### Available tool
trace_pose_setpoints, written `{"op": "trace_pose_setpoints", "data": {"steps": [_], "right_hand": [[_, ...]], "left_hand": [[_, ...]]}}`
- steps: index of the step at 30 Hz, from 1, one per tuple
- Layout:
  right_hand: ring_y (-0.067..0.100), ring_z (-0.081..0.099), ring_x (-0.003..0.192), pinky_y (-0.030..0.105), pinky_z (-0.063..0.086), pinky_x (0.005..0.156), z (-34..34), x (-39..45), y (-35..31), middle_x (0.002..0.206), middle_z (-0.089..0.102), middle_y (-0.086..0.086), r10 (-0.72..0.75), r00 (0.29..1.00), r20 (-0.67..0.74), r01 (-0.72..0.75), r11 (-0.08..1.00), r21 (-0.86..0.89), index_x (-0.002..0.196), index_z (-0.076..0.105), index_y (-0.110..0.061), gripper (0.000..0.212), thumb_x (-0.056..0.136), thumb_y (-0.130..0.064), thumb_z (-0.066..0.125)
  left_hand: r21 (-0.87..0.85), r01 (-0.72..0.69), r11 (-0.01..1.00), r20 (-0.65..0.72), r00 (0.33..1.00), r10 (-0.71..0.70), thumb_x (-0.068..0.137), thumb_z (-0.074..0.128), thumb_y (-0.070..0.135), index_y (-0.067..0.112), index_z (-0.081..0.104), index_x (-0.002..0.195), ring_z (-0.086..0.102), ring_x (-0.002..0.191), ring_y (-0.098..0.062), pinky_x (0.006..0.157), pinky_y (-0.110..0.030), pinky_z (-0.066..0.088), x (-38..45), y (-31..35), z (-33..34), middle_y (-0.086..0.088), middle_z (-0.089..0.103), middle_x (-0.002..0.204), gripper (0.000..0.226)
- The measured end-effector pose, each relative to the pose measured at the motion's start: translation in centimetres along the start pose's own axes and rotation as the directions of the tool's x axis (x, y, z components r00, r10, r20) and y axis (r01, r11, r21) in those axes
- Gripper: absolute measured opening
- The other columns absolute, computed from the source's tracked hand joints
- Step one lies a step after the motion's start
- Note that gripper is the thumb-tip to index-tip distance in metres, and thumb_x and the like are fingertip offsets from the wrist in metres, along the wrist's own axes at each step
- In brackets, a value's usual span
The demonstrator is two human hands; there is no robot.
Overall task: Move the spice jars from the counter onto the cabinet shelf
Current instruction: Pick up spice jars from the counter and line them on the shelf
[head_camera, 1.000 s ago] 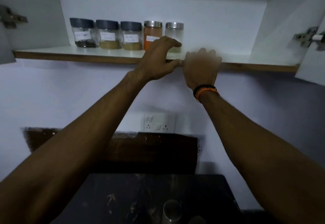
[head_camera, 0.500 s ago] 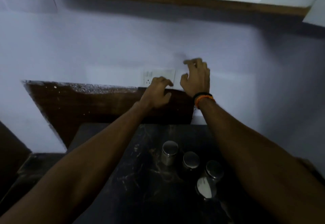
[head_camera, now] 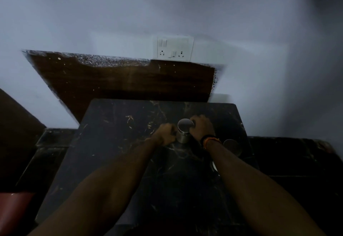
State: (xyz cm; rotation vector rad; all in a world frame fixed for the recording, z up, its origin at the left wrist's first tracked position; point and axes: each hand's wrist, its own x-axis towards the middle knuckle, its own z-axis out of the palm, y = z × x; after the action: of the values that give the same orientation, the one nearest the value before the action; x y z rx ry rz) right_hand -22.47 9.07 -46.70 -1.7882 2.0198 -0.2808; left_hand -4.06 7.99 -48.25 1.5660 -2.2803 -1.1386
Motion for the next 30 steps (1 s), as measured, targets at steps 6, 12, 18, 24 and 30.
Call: {"op": "trace_pose_setpoints", "data": {"steps": [6, 12, 18, 24, 30], "right_hand": [[0.032, 0.044, 0.131, 0.046, 0.042, 0.109, 1.6, 1.0, 0.1, 0.145, 0.041, 0.014, 0.019, 0.997, 0.073, -0.018, 1.000, -0.008, 0.147, 0.041, -0.019, 0.059, 0.093, -0.030, 0.061], [0.037, 0.038, 0.135, 0.050, 0.040, 0.109, 3.6, 2.5, -1.1, 0.148, 0.035, 0.017, 0.103, 0.983, 0.149, -0.101, 0.995, -0.018, 0.154, 0.027, -0.020, 0.093, 0.079, -0.043, 0.078], [0.039, 0.044, 0.131, 0.052, 0.044, 0.104, 5.3, 3.6, -1.5, 0.143, 0.041, 0.018, 0.136, 0.986, 0.096, -0.132, 0.990, -0.042, 0.146, 0.037, -0.017, 0.088, 0.075, -0.046, 0.081], [0.039, 0.050, 0.124, 0.051, 0.049, 0.097, 5.6, 4.4, -0.9, 0.137, 0.046, 0.019, 0.125, 0.985, 0.122, -0.123, 0.992, -0.025, 0.138, 0.040, -0.022, 0.079, 0.074, -0.044, 0.080], [0.030, 0.054, 0.119, 0.048, 0.050, 0.098, 4.7, 4.2, -0.6, 0.131, 0.050, 0.009, 0.002, 0.983, 0.186, -0.015, 0.997, 0.069, 0.140, 0.038, -0.033, 0.077, 0.074, -0.036, 0.078]], "left_hand": [[-0.083, 0.087, 0.993, 0.018, 0.996, -0.086, 0.095, 0.059, 0.011, 0.019, 0.059, 0.106, 0.060, 0.092, -0.014, 0.074, -0.024, 0.047, 0.3, -1.4, 1.1, 0.003, 0.059, 0.099, 0.013], [-0.121, 0.133, 0.984, 0.016, 0.991, -0.132, 0.095, 0.061, 0.014, 0.018, 0.058, 0.108, 0.061, 0.093, -0.014, 0.075, -0.022, 0.048, 0.6, -2.3, 1.6, 0.006, 0.060, 0.095, 0.014], [-0.249, 0.222, 0.943, 0.029, 0.975, -0.222, 0.093, 0.062, 0.010, 0.019, 0.061, 0.107, 0.062, 0.099, -0.013, 0.079, -0.022, 0.048, 0.2, -3.3, 1.9, 0.000, 0.063, 0.107, 0.016], [-0.457, 0.292, 0.840, 0.037, 0.950, -0.310, 0.094, 0.059, 0.004, 0.020, 0.063, 0.100, 0.060, 0.093, -0.006, 0.070, -0.016, 0.045, -0.5, -4.2, 1.4, 0.006, 0.062, 0.100, 0.018], [-0.723, 0.306, 0.620, 0.028, 0.909, -0.416, 0.102, 0.050, 0.010, 0.007, 0.061, 0.111, 0.059, 0.078, -0.011, 0.064, -0.021, 0.050, -0.4, -4.0, 1.7, -0.004, 0.062, 0.093, 0.015]]}}
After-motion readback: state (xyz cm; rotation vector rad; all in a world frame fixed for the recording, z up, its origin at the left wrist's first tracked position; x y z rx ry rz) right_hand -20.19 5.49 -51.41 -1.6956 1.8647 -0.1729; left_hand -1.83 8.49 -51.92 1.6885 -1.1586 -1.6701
